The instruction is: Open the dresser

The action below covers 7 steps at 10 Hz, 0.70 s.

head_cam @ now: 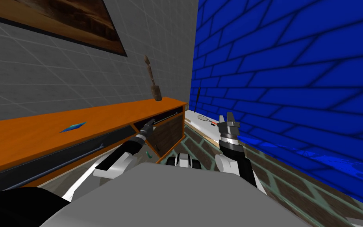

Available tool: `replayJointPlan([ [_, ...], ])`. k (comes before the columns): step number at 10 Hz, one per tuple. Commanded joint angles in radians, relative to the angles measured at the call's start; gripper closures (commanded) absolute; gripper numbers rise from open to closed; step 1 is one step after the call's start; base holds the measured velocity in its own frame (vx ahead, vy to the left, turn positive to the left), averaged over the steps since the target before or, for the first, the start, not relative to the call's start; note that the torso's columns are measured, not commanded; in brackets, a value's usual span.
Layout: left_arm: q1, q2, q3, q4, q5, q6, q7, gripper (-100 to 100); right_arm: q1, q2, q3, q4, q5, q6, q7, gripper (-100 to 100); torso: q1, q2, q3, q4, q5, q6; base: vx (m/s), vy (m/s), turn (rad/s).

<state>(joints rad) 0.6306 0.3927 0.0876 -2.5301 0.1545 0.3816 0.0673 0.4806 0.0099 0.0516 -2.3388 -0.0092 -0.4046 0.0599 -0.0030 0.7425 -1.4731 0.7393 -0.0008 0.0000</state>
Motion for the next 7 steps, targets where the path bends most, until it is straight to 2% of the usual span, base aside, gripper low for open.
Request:
replayJointPlan([
  [1,0.000,0.000,0.000,0.000,0.000,0.000,0.000,100,0.000,0.000,0.000,0.000,0.000,0.000,0.000,0,0.001,-0.001,-0.001,0.000,0.000,0.000,0.000,0.000,0.000],
  [6,0.017,0.000,-0.008,-0.023,-0.001,0.006,-0.001,100,0.000,0.000,0.000,0.000,0.000,0.000,0.000,0,0.002,-0.005,-0.003,-0.002,0.001,0.000,-0.099,-0.123,0.019],
  [7,0.014,-0.003,-0.009,0.009,-0.002,0.004,-0.002,-100,0.000,0.000,0.000,0.000,0.000,0.000,0.000,0,0.008,-0.009,-0.005,-0.002,0.002,0.000,-0.011,-0.016,-0.002],
])
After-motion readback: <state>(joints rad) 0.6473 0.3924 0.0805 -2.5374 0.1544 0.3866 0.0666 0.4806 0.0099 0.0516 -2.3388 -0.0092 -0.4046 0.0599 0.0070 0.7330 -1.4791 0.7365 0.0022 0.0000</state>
